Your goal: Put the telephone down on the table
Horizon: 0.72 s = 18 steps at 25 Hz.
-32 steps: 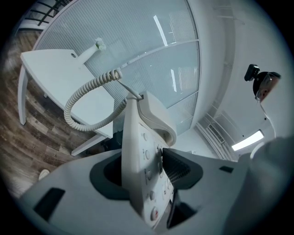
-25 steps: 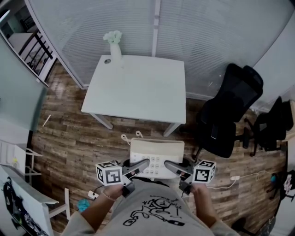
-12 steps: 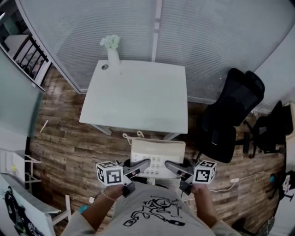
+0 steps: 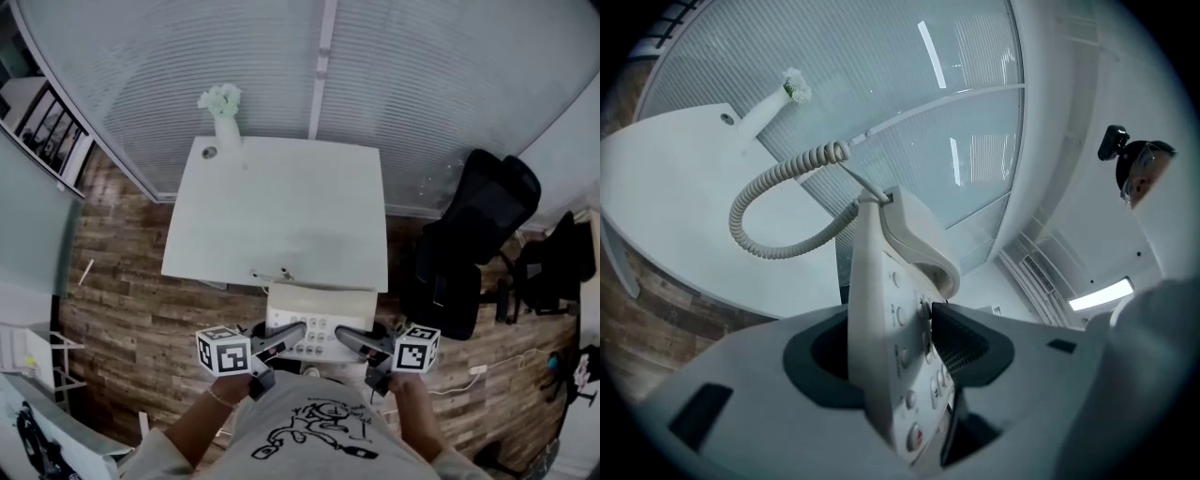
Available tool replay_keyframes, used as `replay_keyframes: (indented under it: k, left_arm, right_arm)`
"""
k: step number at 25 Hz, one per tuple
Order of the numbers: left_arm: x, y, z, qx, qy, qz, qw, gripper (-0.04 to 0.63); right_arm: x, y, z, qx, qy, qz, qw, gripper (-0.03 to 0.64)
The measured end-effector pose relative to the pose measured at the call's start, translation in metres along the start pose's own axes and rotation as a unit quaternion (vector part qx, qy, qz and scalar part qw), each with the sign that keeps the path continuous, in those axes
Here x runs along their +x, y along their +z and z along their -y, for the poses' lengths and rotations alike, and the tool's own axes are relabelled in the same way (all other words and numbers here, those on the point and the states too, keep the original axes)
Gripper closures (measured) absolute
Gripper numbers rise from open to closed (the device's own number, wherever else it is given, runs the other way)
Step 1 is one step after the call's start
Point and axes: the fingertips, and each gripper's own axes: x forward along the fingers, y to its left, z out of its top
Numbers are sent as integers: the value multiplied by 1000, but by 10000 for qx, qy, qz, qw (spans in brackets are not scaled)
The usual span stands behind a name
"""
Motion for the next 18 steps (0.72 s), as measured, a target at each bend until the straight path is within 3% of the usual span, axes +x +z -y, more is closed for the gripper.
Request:
replay_keyframes:
  k: [18]
  left_arm:
    - [5, 70, -41, -38, -122, -107, 9999, 381]
  right_arm:
    - [58, 51, 18, 86, -130, 164, 9997, 311]
